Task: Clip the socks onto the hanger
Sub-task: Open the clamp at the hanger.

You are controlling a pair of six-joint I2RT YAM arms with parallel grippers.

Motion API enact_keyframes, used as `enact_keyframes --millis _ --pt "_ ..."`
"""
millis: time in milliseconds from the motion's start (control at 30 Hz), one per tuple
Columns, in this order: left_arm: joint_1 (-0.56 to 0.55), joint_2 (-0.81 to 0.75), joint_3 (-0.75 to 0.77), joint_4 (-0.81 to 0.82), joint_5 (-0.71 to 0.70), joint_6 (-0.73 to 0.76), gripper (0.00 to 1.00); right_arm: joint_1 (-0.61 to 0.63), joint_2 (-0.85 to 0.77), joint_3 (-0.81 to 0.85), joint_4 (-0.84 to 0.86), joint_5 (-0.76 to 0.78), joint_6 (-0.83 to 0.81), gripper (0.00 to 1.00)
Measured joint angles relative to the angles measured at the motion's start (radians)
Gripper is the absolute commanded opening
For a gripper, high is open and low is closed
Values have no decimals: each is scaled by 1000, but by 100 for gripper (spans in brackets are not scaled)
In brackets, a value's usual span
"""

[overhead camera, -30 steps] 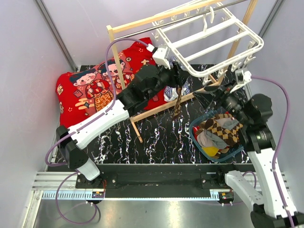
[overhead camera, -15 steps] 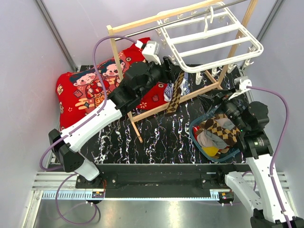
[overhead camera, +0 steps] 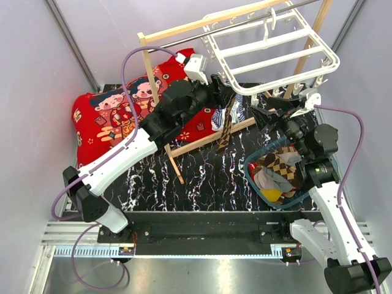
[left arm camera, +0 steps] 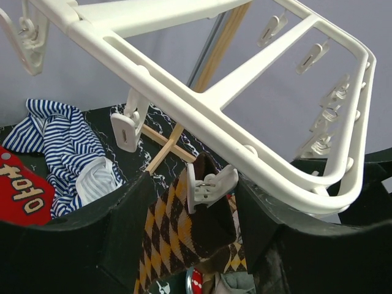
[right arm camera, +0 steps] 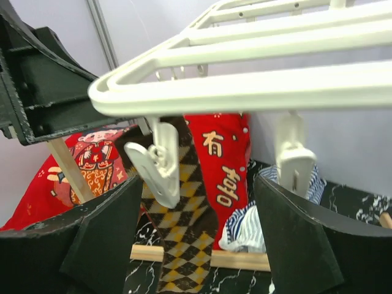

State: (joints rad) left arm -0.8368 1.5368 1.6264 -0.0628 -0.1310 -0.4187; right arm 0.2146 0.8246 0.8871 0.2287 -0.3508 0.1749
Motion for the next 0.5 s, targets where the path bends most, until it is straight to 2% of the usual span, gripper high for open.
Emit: enact_keyframes --millis 367,467,500 --pt "0 0 11 -14 0 -11 60 90 31 -40 100 82 -94 81" --pt "0 0 17 -14 0 -18 60 112 31 -74 134 130 -120 77" --pt "0 0 18 -14 0 -20 60 115 33 -87 147 146 -127 73"
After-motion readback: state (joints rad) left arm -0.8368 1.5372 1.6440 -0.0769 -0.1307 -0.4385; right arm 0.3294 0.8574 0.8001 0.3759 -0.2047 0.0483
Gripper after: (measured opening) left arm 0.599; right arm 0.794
